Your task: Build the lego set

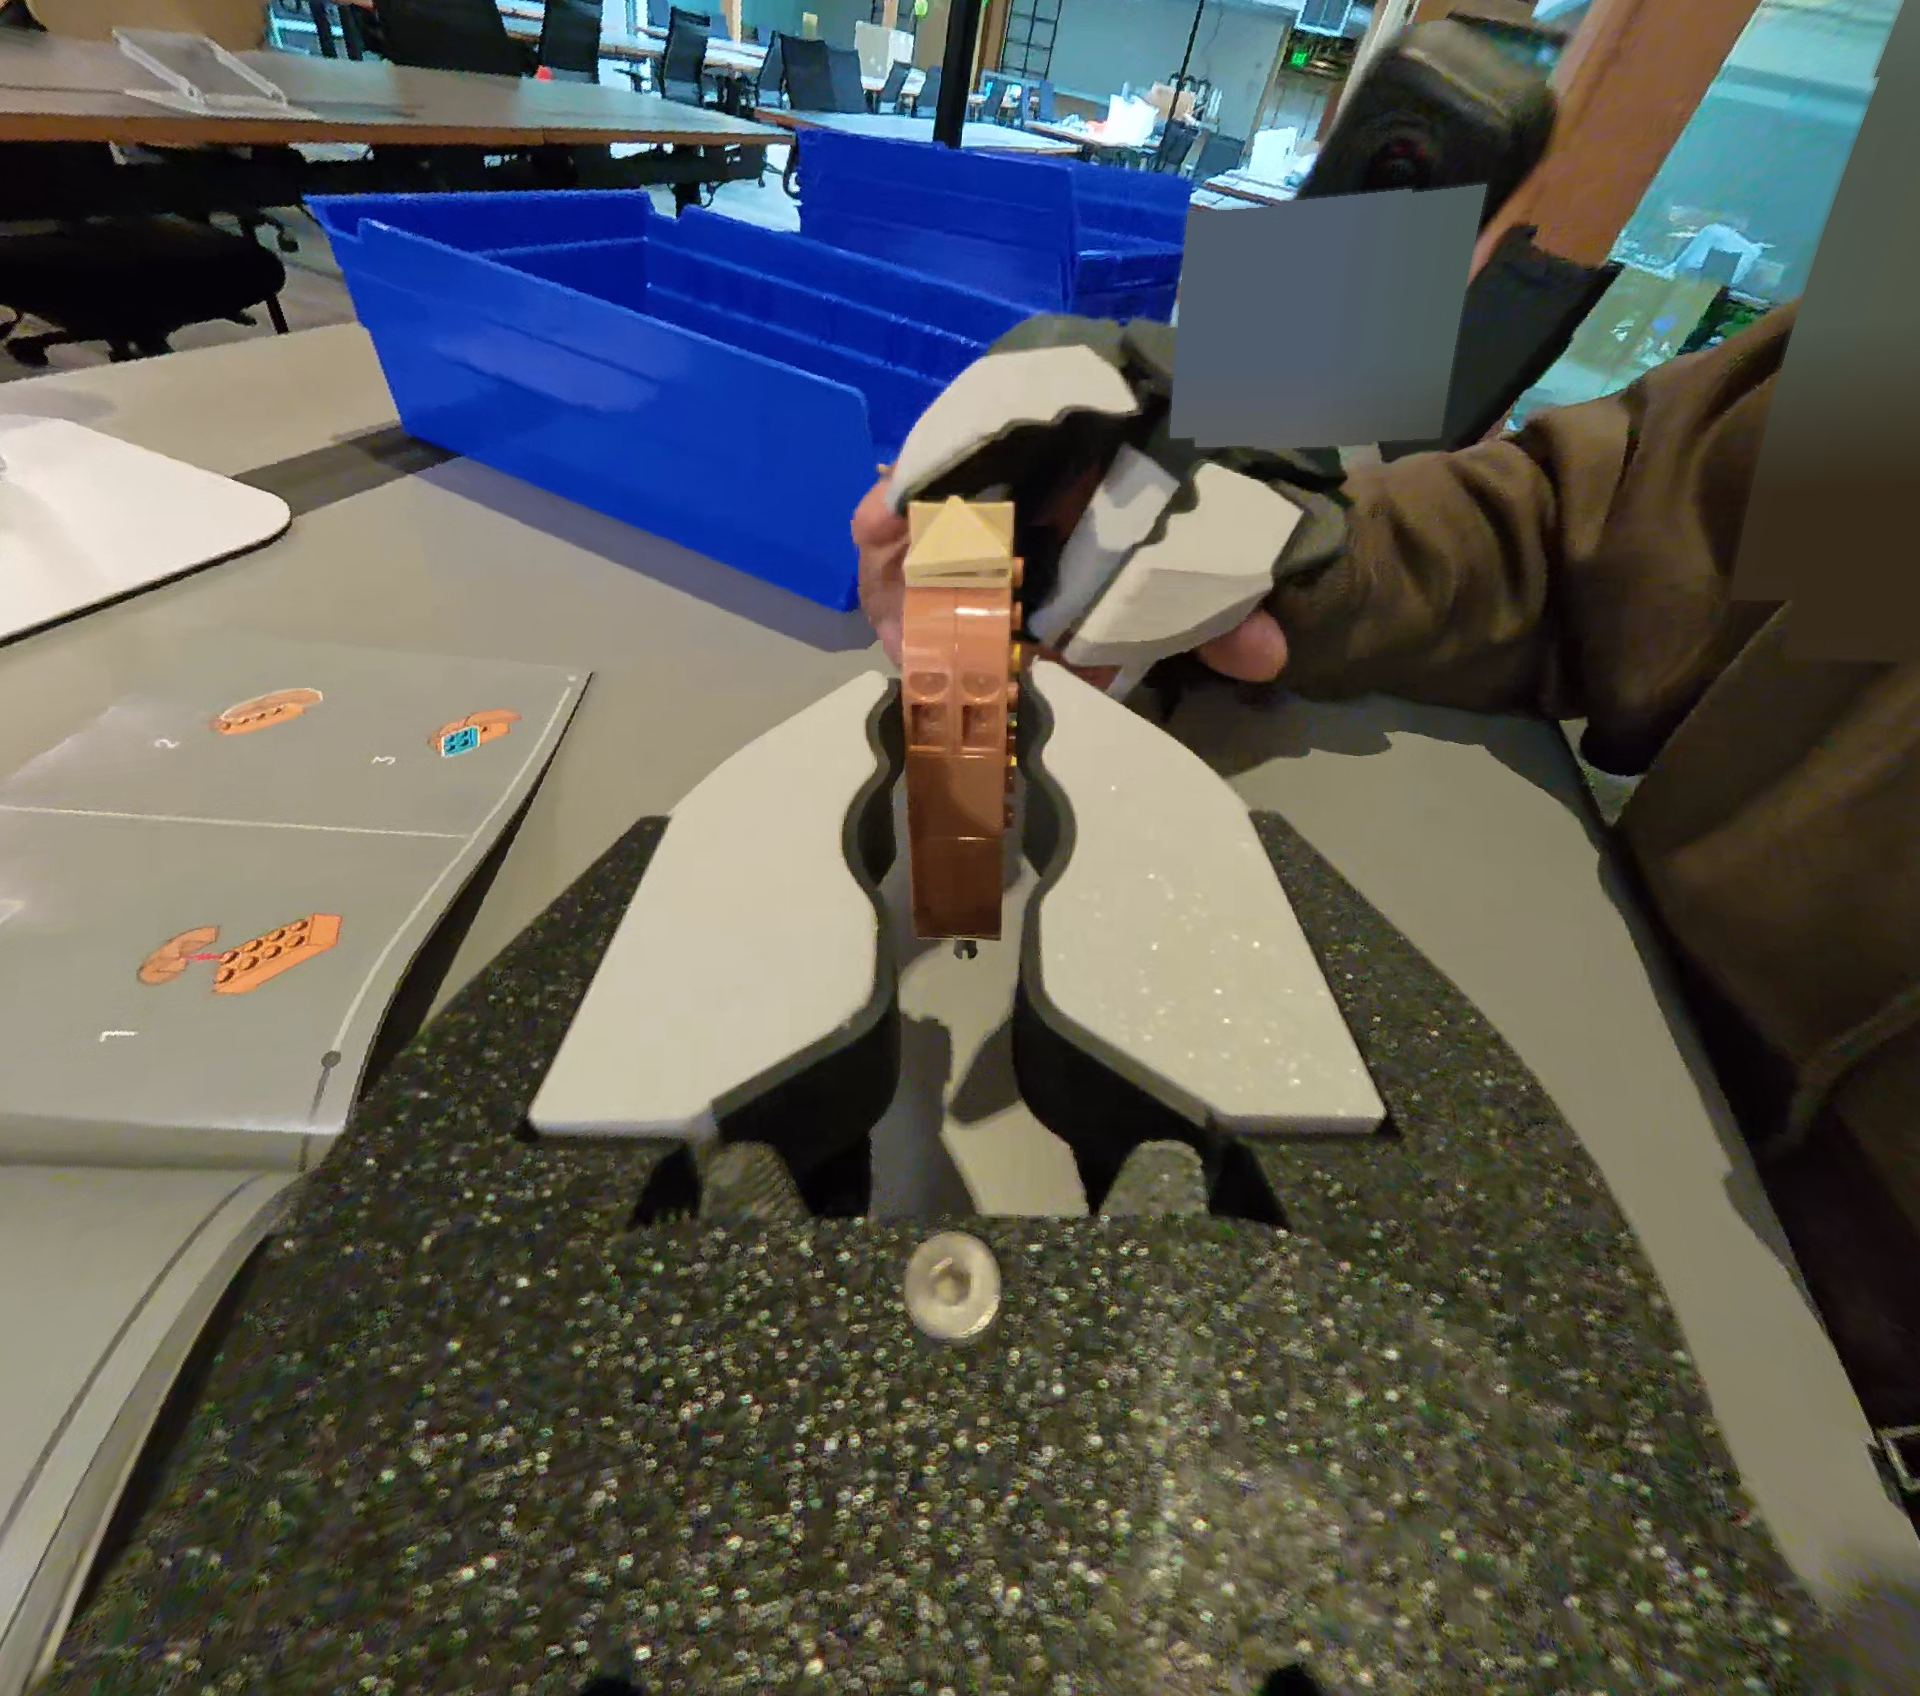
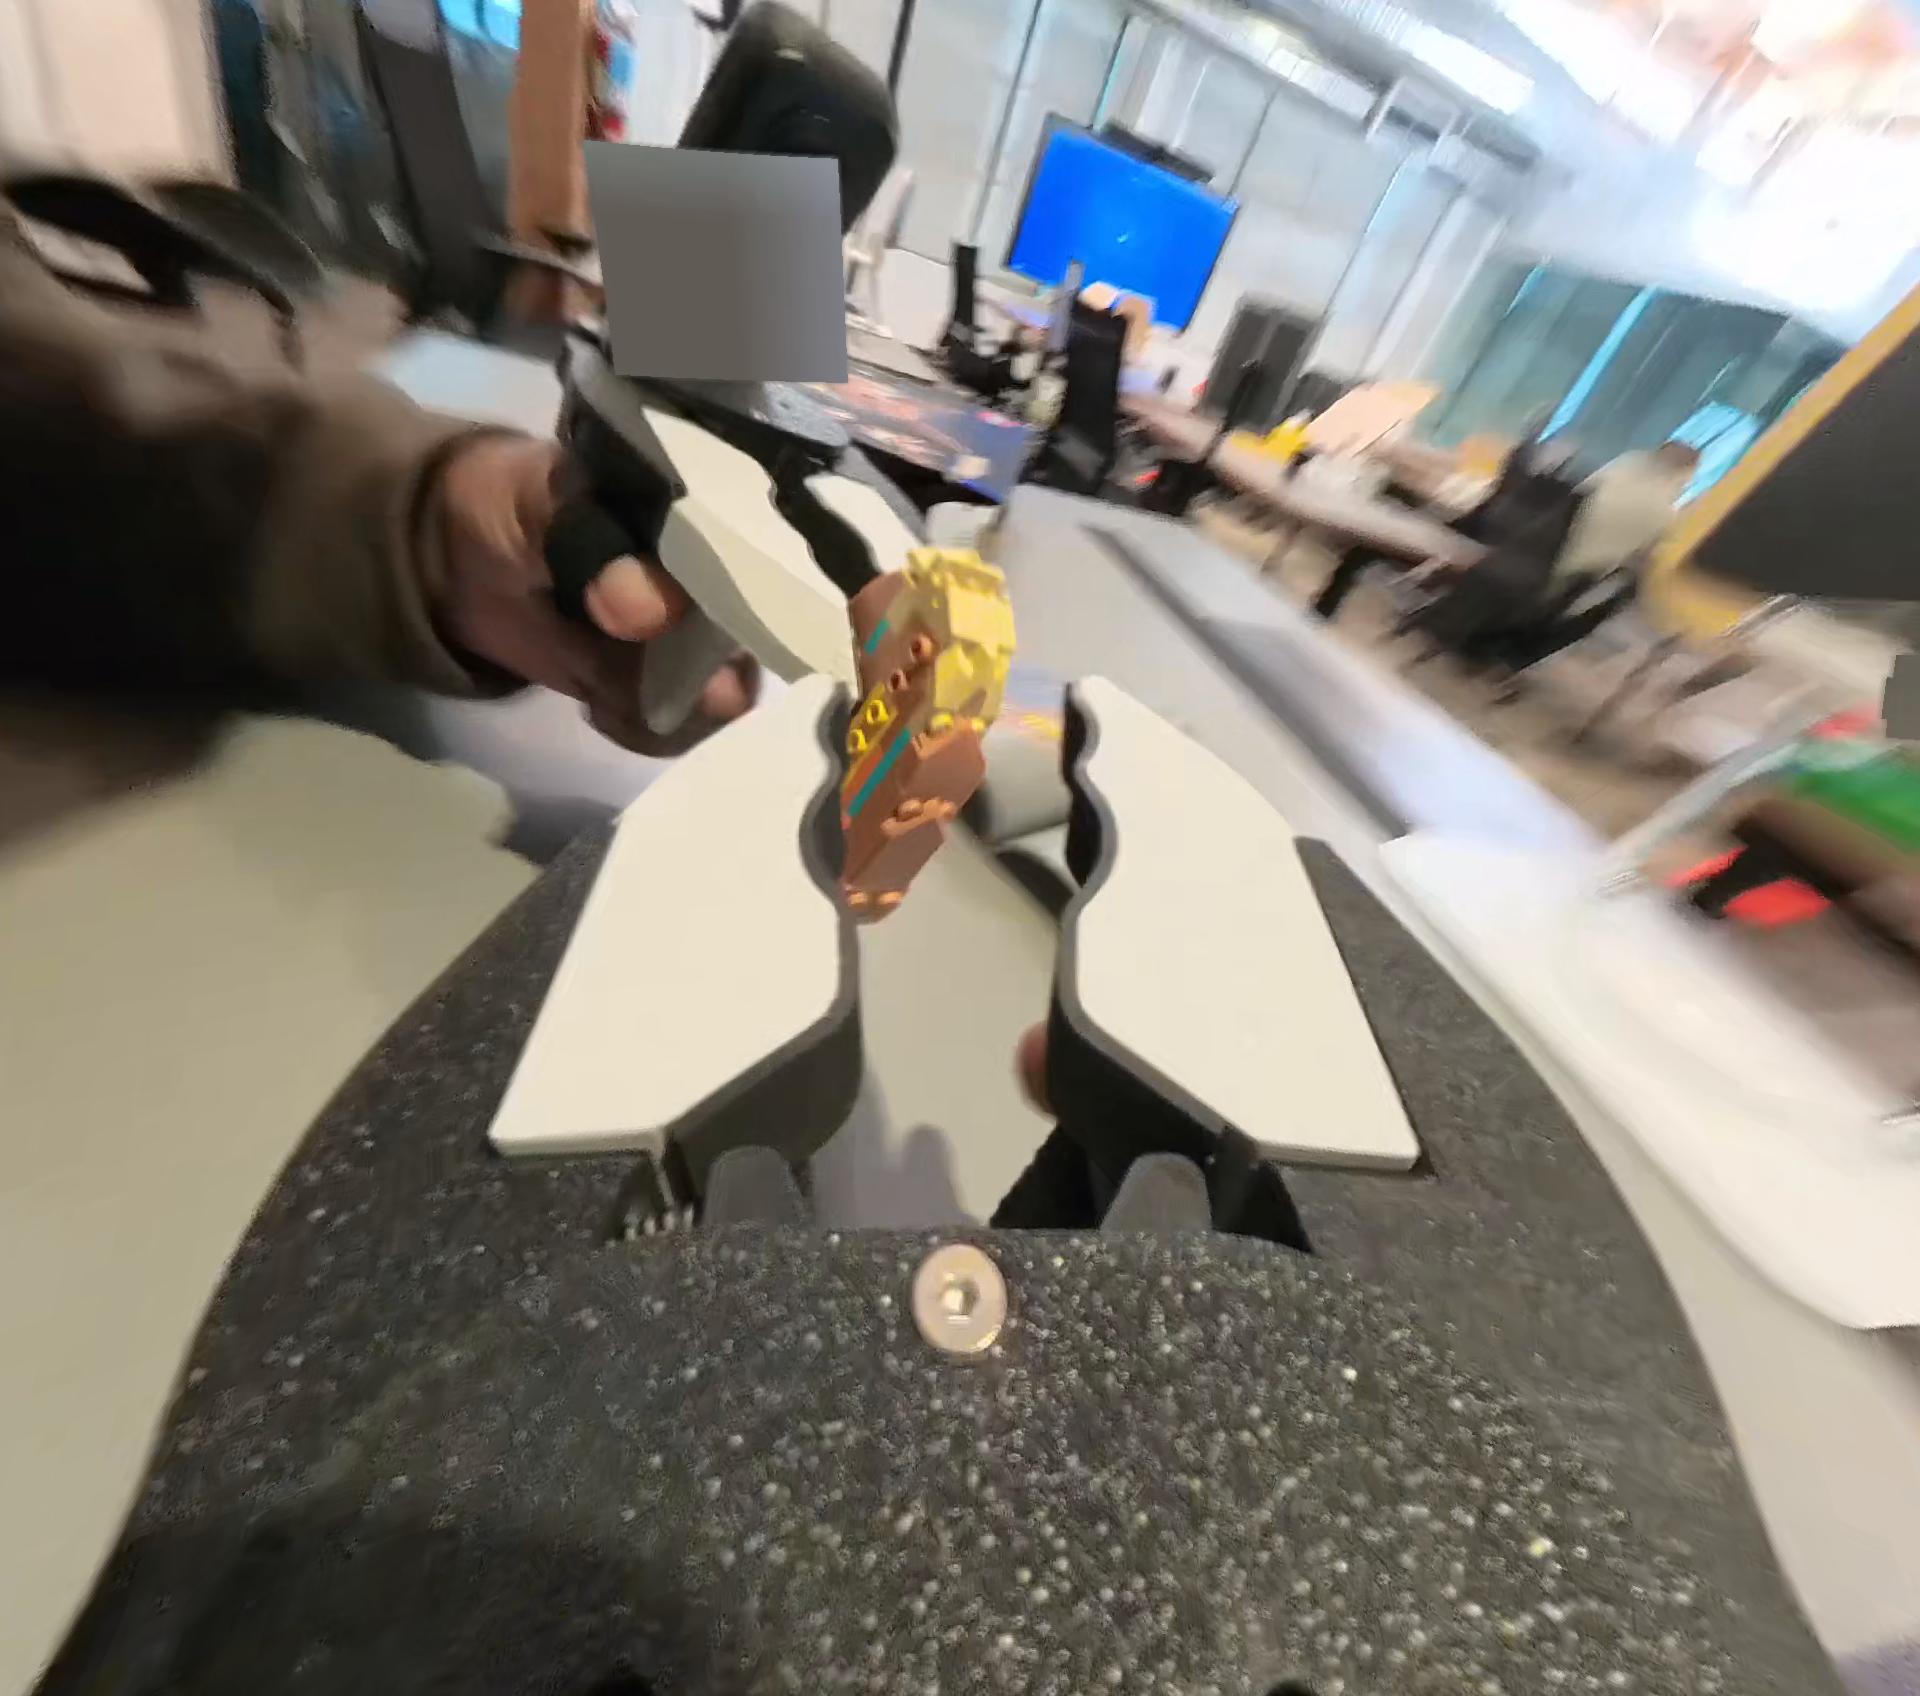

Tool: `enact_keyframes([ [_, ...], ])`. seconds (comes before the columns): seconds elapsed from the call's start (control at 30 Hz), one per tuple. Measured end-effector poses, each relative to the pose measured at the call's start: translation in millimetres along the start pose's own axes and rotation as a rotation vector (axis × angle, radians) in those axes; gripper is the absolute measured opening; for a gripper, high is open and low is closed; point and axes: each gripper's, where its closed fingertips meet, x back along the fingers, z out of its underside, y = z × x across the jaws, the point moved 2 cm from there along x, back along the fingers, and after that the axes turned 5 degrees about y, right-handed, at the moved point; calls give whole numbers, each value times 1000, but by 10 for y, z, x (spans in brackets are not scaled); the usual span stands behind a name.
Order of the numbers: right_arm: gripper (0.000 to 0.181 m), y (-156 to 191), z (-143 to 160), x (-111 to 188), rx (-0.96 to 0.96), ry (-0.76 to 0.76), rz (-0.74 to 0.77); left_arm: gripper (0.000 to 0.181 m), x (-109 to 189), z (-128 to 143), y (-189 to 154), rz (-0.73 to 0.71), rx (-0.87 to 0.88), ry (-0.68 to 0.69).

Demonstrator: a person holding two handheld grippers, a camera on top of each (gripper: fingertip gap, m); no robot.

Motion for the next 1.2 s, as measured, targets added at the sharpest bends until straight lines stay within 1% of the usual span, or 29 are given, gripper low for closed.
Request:
enact_keyframes([
  [0.13,30,55,46,4,-125,14,-70,20,4,-42,-52,23,-27,-33],
  [0.33,29,179,121,4,-266,42,-198,20,2,-73,-131,84,-27,-71],
  [0.5,26,292,165,-34,-296,83,-265,20,-25,-86,-221,131,-46,-99],
  [0.67,23,289,190,-35,-313,79,-262,20,-55,-69,-246,139,-55,-96],
  [0.83,22,291,191,-21,-334,58,-243,22,-66,-57,-222,90,-91,-80],
  [0.97,21,284,165,4,-345,27,-235,34,-35,-102,-184,30,-121,-83],
  [1.07,21,284,153,13,-348,13,-227,36,4,-159,-200,32,-130,-107],
  [1.13,21,281,149,23,-351,8,-227,33,8,-148,-189,24,-127,-95],
  [1.2,21,276,157,25,-354,13,-226,23,-11,-102,-200,32,-133,-59],
])
